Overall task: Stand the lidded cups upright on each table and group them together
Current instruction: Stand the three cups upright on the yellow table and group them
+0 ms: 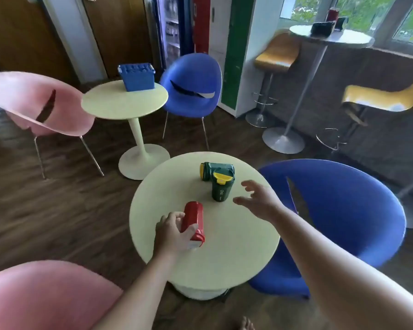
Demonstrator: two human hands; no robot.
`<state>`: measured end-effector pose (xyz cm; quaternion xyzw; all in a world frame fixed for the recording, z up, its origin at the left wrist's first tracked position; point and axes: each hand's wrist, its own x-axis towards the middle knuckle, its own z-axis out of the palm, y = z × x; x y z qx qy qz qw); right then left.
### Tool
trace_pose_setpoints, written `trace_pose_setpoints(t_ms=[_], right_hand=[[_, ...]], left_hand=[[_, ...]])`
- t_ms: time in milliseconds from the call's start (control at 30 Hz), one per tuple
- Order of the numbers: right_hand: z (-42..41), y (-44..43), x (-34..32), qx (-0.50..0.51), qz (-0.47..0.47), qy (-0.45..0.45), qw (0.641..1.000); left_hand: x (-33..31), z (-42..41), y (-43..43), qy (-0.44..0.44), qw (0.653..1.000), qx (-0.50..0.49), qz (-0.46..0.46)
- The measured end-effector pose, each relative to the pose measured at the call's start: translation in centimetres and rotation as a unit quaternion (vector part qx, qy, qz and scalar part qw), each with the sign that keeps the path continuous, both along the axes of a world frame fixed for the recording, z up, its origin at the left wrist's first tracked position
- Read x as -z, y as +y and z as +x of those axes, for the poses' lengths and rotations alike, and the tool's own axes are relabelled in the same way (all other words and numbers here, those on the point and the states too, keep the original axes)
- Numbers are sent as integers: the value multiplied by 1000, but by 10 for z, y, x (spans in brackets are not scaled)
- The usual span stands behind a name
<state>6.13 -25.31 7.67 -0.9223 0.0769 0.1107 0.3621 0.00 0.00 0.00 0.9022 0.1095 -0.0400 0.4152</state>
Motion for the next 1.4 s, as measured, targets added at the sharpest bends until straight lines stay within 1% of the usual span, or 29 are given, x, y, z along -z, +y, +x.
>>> trace_pose_setpoints(t_ms=[67,133,233,300,467,600,733,833,900,967,1033,1100,1233,1400], right_hand=[[25,4,7,-30,-36,-26,999],[52,8,18,-48,-48,-28,997],[91,13,35,-60,-85,-44,994],[111,17,43,-72,-108,-51,990],[132,21,63,-92,-138,-37,985],[134,20,73,-85,-130,-44,987],[133,22,75,-68,-99,-43,992],[132,21,73,-66,-99,-42,992],[133,21,73,-65,-100,-41,992],[134,20,73,-66,-97,-40,992],[135,19,73,-67,-94,-36,993],[135,18,74,-66,-87,-32,994],[135,17,77,-63,-76,-28,995],[136,15,78,-59,-66,-23,996]], left_hand=[[15,2,-9,25,999,-46,-8],[28,-2,-18,50,996,-73,-25],[57,-4,-27,59,991,-116,-36],[65,-6,-35,59,988,-133,-47],[76,-4,-50,48,983,-173,-31],[78,-3,-59,41,979,-195,-40],[75,3,-61,10,980,-191,-46],[58,24,-55,-27,983,-172,-48],[45,49,-50,-50,989,-140,-27],[34,79,-49,-62,993,-98,16],[23,104,-52,-55,995,-64,48],[18,123,-56,-48,996,-49,59],[18,143,-62,-43,996,-40,71],[22,147,-62,-44,996,-39,71]])
